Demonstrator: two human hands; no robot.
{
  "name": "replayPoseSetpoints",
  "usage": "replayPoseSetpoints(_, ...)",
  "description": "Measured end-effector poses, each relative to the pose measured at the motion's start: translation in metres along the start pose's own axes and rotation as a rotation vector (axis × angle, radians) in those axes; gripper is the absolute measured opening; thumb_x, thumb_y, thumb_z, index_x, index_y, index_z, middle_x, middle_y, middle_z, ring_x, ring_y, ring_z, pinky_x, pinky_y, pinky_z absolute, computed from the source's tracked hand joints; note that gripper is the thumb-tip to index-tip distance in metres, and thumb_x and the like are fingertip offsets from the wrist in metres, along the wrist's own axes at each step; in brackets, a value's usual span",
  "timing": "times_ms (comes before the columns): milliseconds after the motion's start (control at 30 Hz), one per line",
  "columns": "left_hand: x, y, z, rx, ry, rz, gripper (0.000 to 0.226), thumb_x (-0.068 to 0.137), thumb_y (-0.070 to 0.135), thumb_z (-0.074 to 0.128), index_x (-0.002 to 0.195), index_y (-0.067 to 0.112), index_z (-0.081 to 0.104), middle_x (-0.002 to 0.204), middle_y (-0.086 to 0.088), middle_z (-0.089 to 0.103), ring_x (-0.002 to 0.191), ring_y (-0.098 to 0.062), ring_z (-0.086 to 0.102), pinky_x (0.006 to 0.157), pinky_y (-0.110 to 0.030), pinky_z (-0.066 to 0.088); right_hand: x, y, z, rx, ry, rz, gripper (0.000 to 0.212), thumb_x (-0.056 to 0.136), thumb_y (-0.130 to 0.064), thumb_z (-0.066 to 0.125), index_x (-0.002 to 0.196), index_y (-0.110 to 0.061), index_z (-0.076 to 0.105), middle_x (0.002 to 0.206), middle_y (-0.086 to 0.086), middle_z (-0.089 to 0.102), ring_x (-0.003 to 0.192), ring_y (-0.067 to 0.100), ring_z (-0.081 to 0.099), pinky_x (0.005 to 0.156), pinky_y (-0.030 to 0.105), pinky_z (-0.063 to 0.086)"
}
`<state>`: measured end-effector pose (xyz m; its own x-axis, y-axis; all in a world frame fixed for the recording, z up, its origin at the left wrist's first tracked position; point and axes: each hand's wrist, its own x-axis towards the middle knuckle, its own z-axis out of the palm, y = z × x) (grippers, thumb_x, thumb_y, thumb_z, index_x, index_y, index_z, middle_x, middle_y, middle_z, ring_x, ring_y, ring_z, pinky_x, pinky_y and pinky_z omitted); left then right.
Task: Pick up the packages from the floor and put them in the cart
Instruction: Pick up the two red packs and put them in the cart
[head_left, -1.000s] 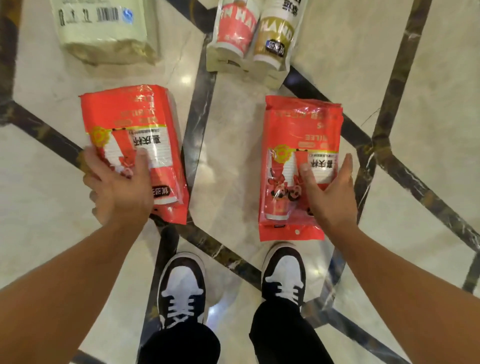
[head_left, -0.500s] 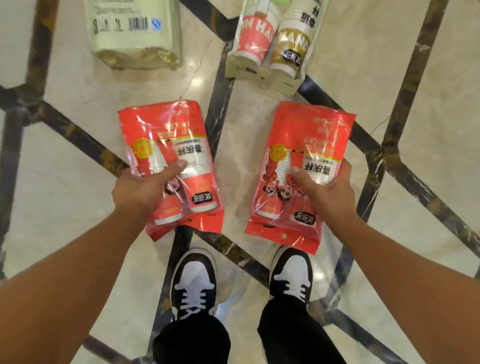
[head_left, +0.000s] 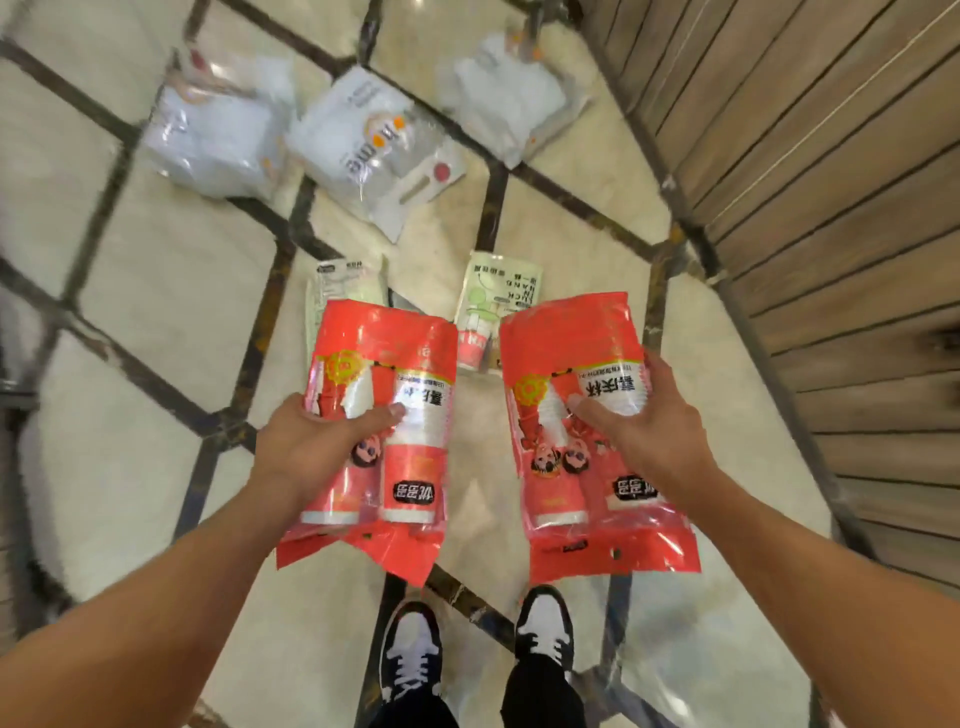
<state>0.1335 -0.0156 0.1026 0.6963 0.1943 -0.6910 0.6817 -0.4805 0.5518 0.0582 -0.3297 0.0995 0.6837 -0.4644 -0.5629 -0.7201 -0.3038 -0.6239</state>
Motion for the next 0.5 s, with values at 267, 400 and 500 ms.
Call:
replayPoseSetpoints(267, -0.194, 0.211, -0.086, -0.069, 0.026, 0.273, 0.044, 0.061, 0.051, 0.093, 0.096, 0.026, 0.079, 0.078, 0.013, 0.079, 0.069, -0.001, 0.073, 0.062, -0.021, 0.050, -0.120, -0.170, -0.186, 0.192, 0.208, -0.107, 0.069, 0.079, -0.059, 0.081, 0.137, -0.034, 0.052, 0.088, -0.028, 0.059, 0.080, 0.003, 0.063, 0.067, 0.024, 0.044)
replayPoseSetpoints(400, -0.298, 0.291, -0.106, -0.107, -0.053, 0.390, 0.031, 0.068, 0.037, 0.093, 0.080, 0.016, 0.074, 0.053, 0.013, 0.070, 0.044, 0.002, 0.065, 0.044, -0.015, 0.046, -0.198, -0.224, -0.283, 0.299, 0.300, -0.147, 0.048, 0.083, -0.053, 0.080, 0.120, -0.031, 0.059, 0.089, -0.024, 0.062, 0.084, 0.007, 0.063, 0.073, 0.029, 0.043)
replayPoseSetpoints(500, -0.362, 0.348, -0.109, -0.106, -0.150, 0.478, 0.024, 0.073, 0.025, 0.091, 0.081, 0.013, 0.072, 0.046, 0.010, 0.066, 0.037, 0.001, 0.059, 0.040, -0.012, 0.046, -0.257, -0.254, -0.352, 0.364, 0.387, -0.229, 0.045, 0.083, -0.050, 0.082, 0.115, -0.036, 0.054, 0.091, -0.028, 0.060, 0.085, 0.002, 0.063, 0.083, 0.029, 0.045)
